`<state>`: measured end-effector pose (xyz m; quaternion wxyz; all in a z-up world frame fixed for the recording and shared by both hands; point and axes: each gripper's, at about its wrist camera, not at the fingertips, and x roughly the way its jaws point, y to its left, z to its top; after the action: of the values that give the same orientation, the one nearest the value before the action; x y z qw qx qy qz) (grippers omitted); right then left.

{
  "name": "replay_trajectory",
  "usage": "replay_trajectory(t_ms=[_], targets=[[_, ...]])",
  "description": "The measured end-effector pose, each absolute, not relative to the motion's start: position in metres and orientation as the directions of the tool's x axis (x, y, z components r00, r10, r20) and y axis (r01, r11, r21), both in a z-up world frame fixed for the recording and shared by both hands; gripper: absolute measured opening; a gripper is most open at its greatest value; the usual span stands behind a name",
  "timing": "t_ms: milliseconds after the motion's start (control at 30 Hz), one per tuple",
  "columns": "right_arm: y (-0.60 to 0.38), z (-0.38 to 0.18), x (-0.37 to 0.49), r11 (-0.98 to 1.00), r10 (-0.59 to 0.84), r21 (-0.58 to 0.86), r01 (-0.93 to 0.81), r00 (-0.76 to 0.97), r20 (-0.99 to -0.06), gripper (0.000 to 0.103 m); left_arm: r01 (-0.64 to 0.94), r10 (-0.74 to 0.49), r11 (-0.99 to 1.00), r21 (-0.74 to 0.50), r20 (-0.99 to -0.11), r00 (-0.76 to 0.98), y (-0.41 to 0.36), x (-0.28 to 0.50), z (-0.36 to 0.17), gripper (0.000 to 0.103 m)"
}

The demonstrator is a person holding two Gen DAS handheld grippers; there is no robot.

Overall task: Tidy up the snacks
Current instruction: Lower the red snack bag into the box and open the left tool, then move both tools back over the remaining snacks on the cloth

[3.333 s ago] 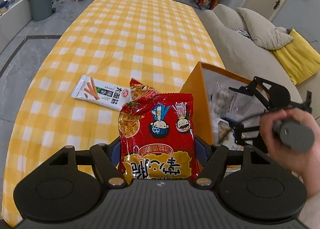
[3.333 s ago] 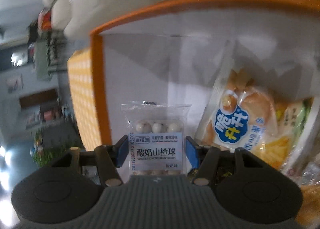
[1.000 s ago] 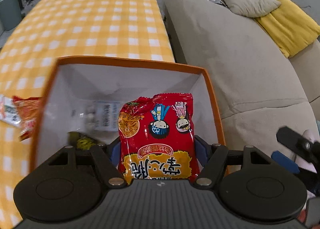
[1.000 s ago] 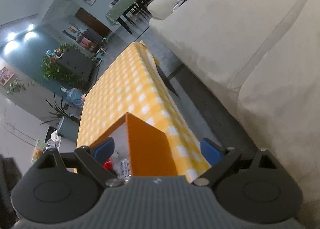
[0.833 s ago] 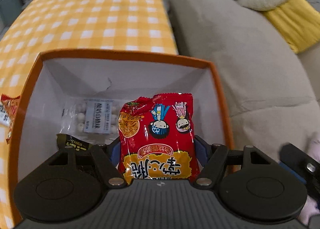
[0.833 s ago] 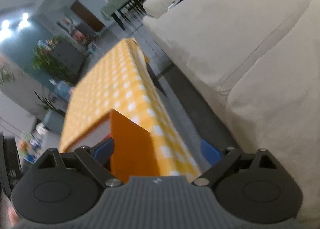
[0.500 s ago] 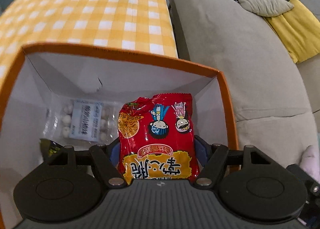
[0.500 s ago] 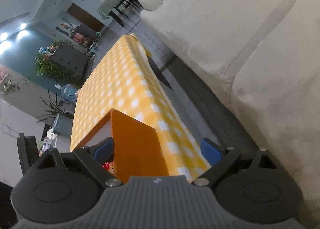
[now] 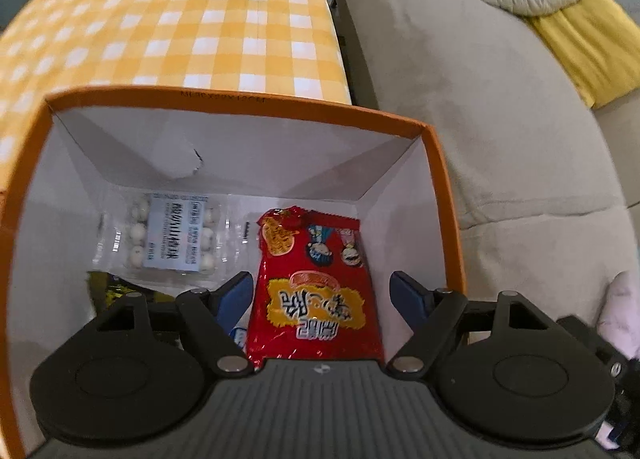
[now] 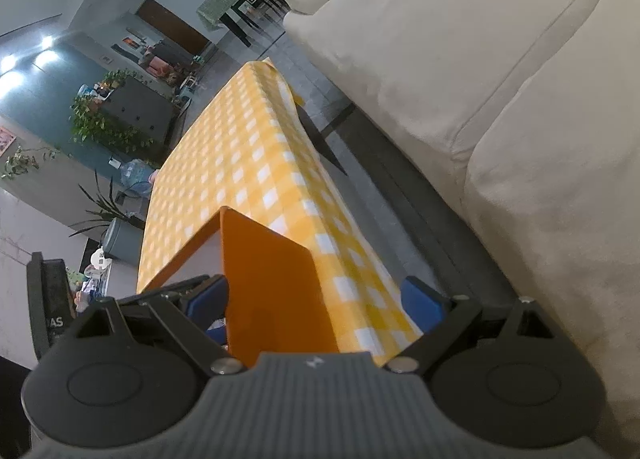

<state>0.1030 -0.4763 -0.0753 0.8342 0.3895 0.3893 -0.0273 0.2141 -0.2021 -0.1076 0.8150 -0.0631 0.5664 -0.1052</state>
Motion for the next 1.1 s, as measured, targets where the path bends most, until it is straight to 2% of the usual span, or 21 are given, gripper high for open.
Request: replay_trajectory(t_ms=[500, 733, 1100], targets=[[-0.467, -0.065, 0.101, 0.754, 0.188, 0.55, 0.358, 0.685, -0.704, 0.091, 0.225, -0.265, 0.955, -0.191, -0.893, 0.365, -0.186, 0.167, -0.058, 0.091], [-0.447, -0.05, 0.096, 0.779, 0.178, 0.534, 0.328, 0.701, -0.691, 0.091, 0.269, -0.348, 0.928, -0.258, -0.858, 0.377, -0.155, 0.13, -0.023, 0.091], [-0.379, -0.01, 0.099, 0.87, 0.202, 0.465, 0.165, 0.742, -0.64, 0.091, 0.221, -0.306, 0.949, -0.226, -0.834, 0.459, -0.07, 0.093, 0.007, 0.091]])
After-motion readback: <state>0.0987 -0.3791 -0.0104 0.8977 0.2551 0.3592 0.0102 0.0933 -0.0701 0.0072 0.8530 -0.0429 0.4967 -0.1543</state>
